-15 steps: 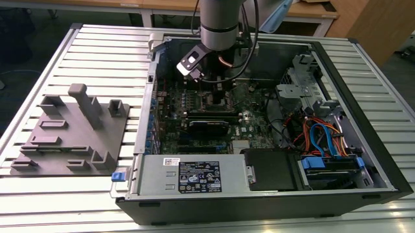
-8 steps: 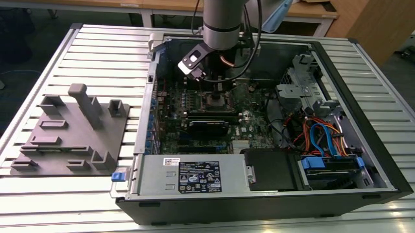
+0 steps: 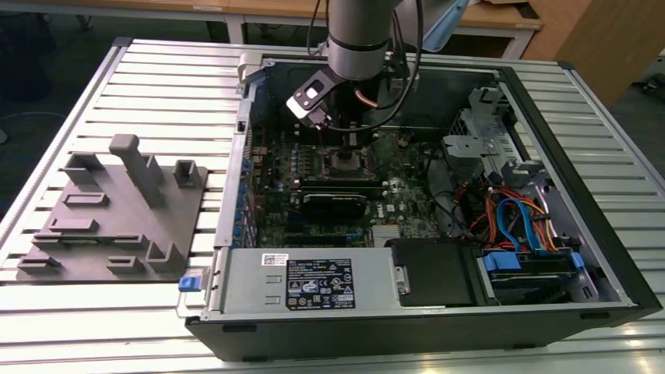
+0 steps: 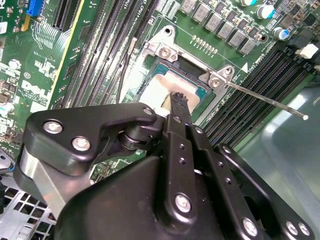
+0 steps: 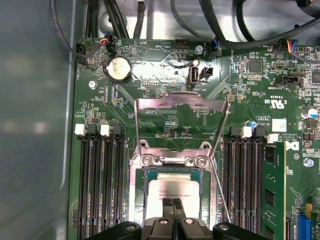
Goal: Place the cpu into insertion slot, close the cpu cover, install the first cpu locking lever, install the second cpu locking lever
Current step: 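Close the cpu cover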
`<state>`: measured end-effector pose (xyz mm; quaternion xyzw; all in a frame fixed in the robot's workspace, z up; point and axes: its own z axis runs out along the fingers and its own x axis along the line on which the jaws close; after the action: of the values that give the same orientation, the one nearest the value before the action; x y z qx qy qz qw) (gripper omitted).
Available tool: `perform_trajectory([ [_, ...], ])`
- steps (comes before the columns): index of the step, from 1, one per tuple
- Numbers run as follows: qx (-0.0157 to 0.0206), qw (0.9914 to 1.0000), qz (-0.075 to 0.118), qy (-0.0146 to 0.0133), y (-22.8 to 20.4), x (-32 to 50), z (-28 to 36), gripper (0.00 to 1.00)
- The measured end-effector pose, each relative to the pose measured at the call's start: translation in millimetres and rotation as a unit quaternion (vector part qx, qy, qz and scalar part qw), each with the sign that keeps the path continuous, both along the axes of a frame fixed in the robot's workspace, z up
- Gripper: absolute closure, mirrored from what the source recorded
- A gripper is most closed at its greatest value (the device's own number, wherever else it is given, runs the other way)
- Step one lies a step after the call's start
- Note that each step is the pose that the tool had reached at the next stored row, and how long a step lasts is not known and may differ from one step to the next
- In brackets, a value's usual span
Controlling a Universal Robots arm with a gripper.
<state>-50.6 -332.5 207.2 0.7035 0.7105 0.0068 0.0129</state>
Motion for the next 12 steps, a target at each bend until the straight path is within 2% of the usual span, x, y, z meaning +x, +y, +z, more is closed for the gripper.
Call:
perform_trajectory([
  [9,0.0000,1.00000,0.000,0.0004,0.0,0.0,0.0,0.90],
  [12,0.0000,1.00000,0.000,0.0004,0.0,0.0,1.8,0.90],
])
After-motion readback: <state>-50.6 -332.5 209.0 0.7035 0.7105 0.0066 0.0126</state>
